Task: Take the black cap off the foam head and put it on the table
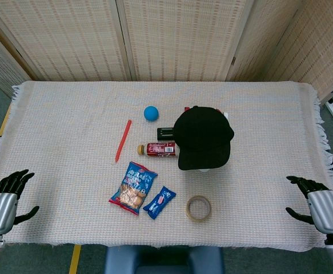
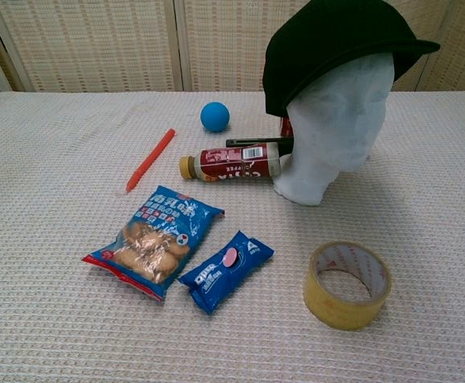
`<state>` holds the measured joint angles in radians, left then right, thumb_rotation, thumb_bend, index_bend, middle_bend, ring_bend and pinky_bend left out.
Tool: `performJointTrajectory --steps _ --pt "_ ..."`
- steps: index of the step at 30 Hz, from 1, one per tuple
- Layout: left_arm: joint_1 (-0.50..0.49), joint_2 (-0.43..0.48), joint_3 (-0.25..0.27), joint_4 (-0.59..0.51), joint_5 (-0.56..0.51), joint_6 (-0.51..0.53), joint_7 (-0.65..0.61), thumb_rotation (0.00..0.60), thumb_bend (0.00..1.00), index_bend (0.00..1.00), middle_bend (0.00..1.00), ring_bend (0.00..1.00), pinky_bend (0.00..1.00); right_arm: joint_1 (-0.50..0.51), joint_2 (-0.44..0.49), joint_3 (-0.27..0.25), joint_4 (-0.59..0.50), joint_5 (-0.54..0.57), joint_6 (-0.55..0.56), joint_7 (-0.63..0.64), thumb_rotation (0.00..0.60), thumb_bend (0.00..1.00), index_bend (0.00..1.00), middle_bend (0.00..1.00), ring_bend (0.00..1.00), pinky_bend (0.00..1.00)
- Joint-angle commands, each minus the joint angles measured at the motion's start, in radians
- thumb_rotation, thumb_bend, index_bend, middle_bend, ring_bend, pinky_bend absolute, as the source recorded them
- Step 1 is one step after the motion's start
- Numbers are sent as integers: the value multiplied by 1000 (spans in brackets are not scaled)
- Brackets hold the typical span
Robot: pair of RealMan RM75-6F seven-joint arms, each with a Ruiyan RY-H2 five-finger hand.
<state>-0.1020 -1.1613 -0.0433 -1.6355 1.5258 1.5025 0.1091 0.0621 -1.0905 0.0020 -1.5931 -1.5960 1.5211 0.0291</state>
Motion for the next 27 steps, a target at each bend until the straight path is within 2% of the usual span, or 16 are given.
performJointTrajectory --steps 1,12,21,24,27 --pt "-3 -1 2 1 -5 -9 1 600 217 196 165 135 200 1 -1 1 -2 1 -3 -2 600 25 242 340 358 462" --pt "-1 2 5 -2 -4 -8 3 600 217 196 165 135 200 3 6 -3 -12 7 -24 0 600 25 240 338 390 499" --pt "-3 3 4 -12 -5 -10 18 600 216 196 165 135 200 59 4 20 -41 -34 -62 -22 600 26 223 330 412 536" --pt "-3 5 3 -16 -9 -11 23 600 216 196 165 135 200 98 1 38 -59 -58 -85 -41 600 26 220 330 467 589" --pt "-3 8 3 -20 -9 -9 26 600 217 196 165 135 201 139 -2 64 -78 -75 -103 -56 600 26 218 330 590 696"
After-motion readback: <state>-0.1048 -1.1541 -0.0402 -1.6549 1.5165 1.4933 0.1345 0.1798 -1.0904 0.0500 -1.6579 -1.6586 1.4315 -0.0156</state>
